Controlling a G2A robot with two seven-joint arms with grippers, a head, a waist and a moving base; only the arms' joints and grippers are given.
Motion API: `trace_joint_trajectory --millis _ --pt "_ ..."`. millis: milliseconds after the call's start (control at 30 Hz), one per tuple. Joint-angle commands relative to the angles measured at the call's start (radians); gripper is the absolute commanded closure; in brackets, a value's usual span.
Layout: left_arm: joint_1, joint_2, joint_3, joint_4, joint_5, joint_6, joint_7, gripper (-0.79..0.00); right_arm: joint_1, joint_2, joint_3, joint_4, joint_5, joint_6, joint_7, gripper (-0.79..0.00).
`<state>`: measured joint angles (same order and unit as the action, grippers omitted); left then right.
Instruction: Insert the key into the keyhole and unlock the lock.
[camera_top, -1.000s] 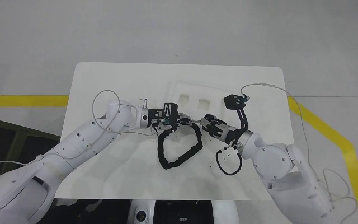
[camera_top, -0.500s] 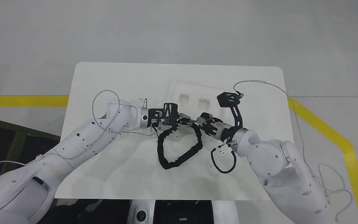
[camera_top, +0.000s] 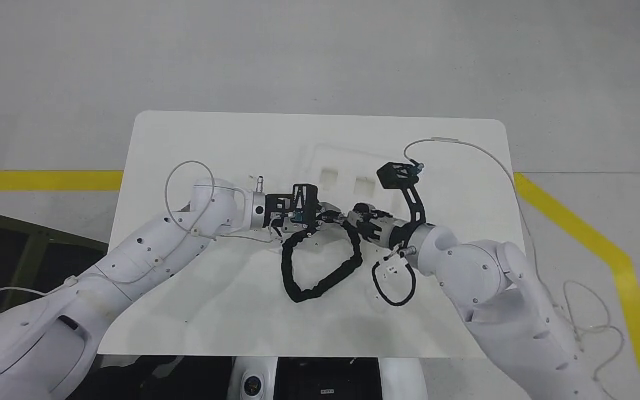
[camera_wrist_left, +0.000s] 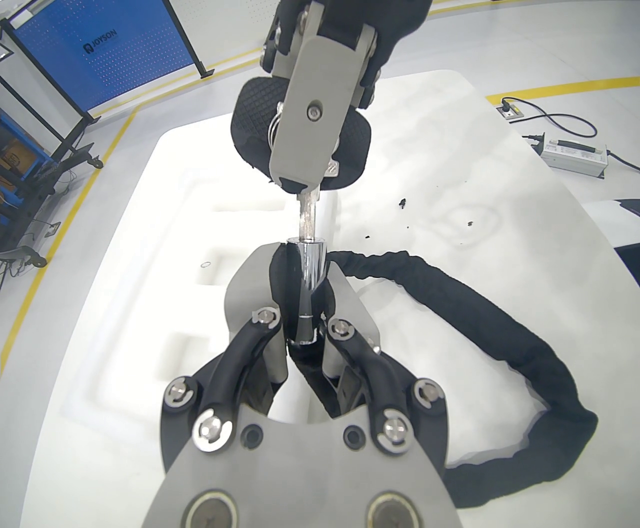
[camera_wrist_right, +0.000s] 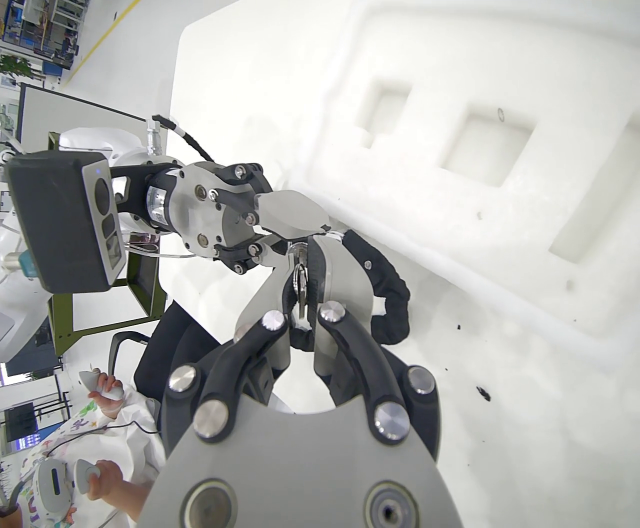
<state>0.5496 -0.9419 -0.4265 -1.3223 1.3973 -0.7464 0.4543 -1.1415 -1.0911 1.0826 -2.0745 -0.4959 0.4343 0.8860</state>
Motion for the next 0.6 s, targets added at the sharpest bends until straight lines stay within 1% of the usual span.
trace_joint_trajectory --millis 0,367,400,433,500,567 --pt "0.000 0.000 0.000 0.000 0.000 0.000 0.000 0.000 0.008 -0.001 -0.005 0.006 -0.002 0.000 0.004 0.000" --pt "0.000 0.000 0.000 0.000 0.000 0.000 0.000 0.000 0.049 -0.017 -0.062 0.046 -0.013 0.015 -0.007 0.000" --pt "0.000 0.000 0.000 0.000 0.000 0.000 0.000 0.000 0.051 -0.018 -0.064 0.047 -0.014 0.018 -0.008 -0.009" --pt "0.000 0.000 0.000 0.000 0.000 0.000 0.000 0.000 0.052 -0.019 -0.065 0.047 -0.015 0.020 -0.008 -0.111" --pt "0.000 0.000 0.000 0.000 0.000 0.000 0.000 0.000 0.051 -0.019 -0.062 0.046 -0.013 0.025 -0.009 -0.345" --pt "0.000 0.000 0.000 0.000 0.000 0.000 0.000 0.000 0.045 -0.019 -0.053 0.039 -0.013 0.023 -0.011 -0.425"
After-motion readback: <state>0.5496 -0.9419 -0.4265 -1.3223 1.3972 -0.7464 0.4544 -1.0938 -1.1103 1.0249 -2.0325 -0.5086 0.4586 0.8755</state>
